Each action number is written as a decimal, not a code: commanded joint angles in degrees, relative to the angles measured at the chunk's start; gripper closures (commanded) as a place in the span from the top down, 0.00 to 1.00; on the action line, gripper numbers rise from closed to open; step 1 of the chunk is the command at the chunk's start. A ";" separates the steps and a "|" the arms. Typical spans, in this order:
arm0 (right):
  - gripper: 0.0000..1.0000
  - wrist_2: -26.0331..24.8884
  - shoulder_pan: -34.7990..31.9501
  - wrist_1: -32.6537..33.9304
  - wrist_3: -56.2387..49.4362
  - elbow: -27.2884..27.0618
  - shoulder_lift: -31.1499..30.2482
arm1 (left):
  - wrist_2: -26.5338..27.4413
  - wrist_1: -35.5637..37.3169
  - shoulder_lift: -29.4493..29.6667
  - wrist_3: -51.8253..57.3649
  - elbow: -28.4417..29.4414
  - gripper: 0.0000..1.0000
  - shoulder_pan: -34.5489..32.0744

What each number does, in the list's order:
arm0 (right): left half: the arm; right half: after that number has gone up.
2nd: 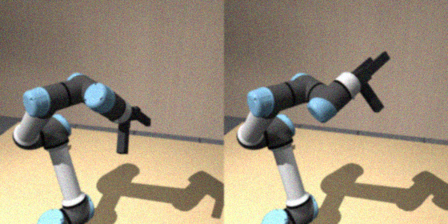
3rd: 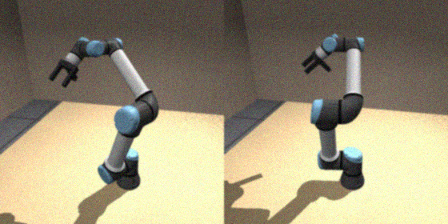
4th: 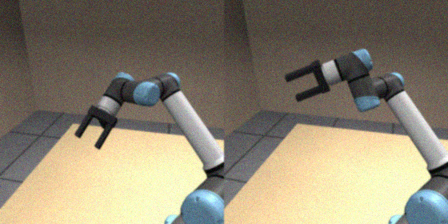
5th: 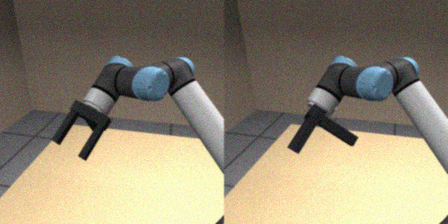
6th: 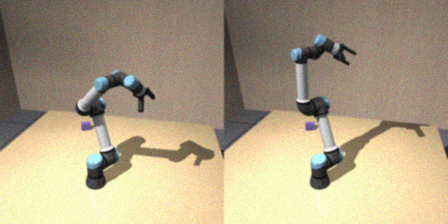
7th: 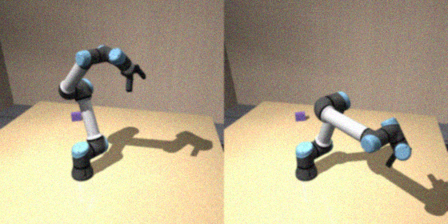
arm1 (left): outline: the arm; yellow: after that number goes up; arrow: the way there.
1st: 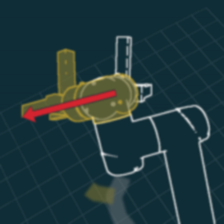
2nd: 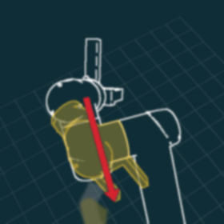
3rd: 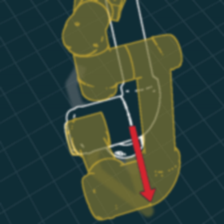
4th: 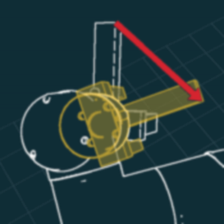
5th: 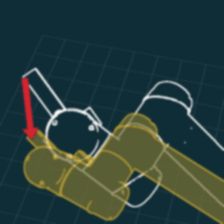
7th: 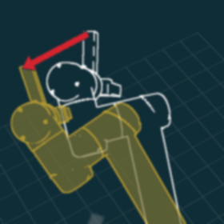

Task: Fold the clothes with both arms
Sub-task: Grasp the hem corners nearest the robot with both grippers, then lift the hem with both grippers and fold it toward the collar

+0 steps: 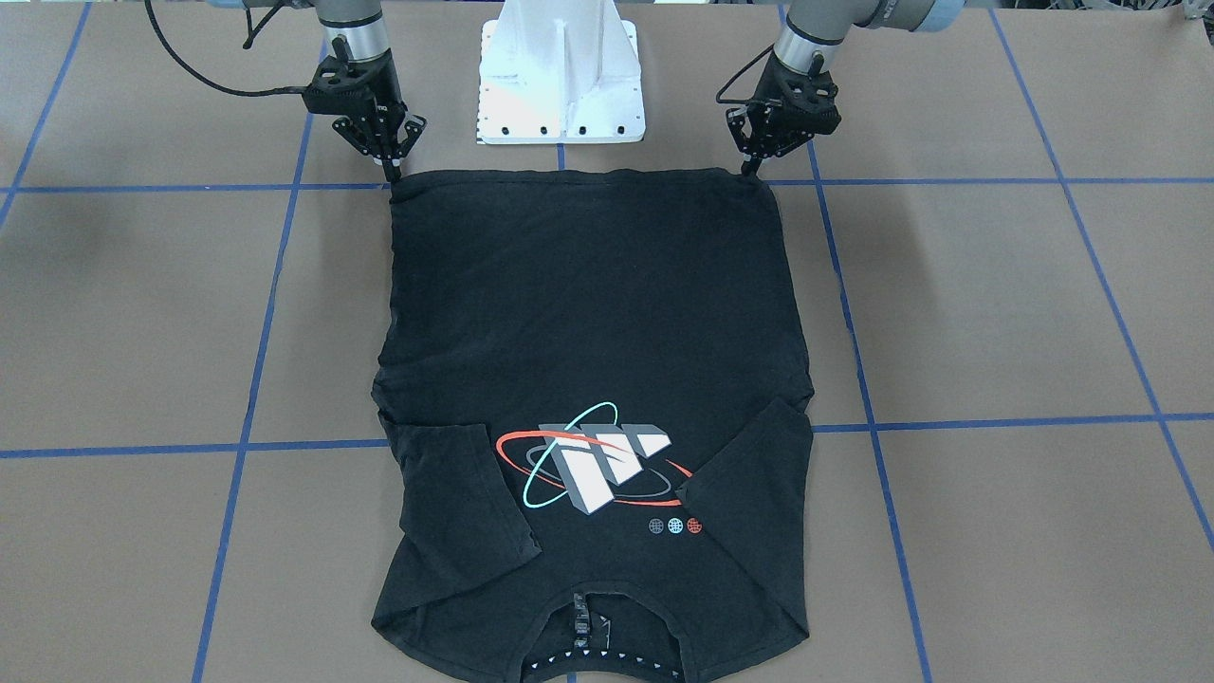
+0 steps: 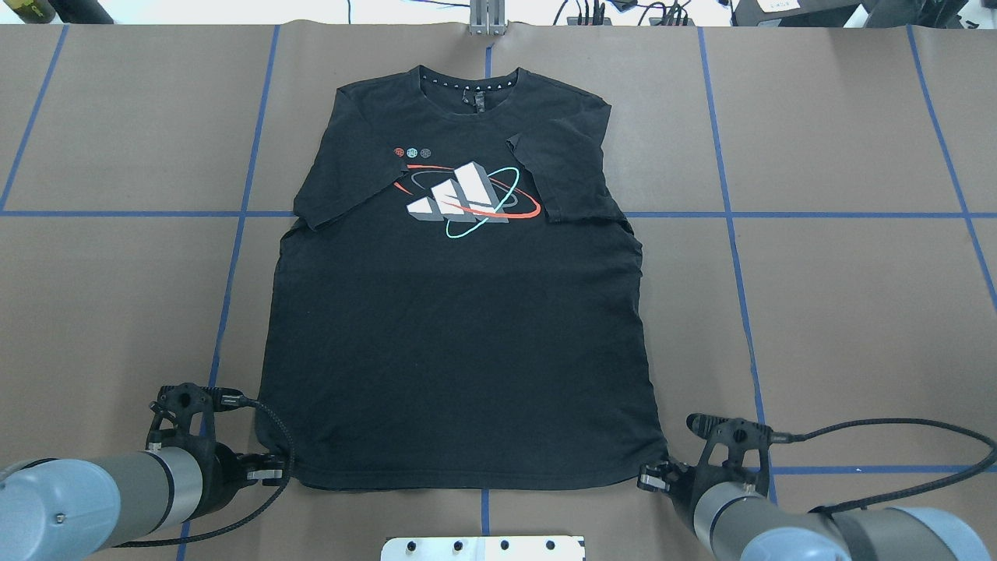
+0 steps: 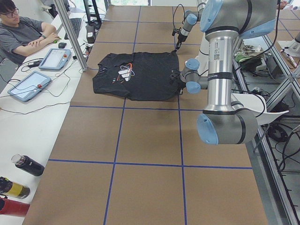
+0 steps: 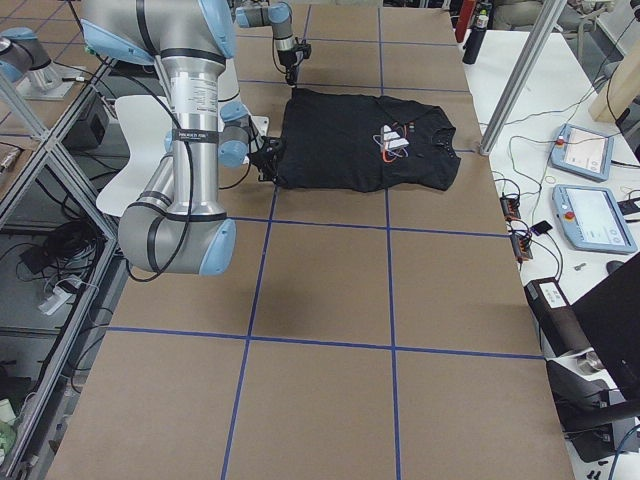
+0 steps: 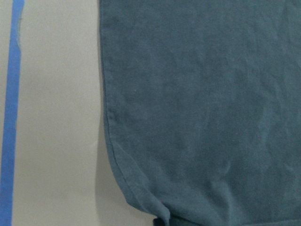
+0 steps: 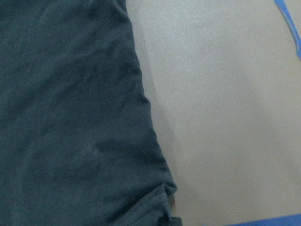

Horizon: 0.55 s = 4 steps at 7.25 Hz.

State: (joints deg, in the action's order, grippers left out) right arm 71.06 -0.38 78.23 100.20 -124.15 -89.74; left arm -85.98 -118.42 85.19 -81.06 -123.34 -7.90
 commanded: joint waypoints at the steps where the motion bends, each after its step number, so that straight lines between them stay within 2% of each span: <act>1: 0.00 6.08 -6.27 0.25 -4.71 -5.37 -0.08 | -5.91 3.52 0.32 7.02 -5.13 0.00 -5.07; 2: 0.00 9.77 -8.91 0.43 -6.40 -8.88 -0.17 | -10.05 6.25 0.42 9.76 -8.46 0.00 -8.24; 4: 0.00 18.81 -9.73 1.04 -8.35 -15.82 -0.17 | -18.22 10.65 0.33 16.00 -15.23 0.00 -11.87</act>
State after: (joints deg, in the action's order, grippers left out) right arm 84.14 -9.43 79.01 93.01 -135.62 -89.90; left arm -99.03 -110.57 85.54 -68.75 -134.45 -17.52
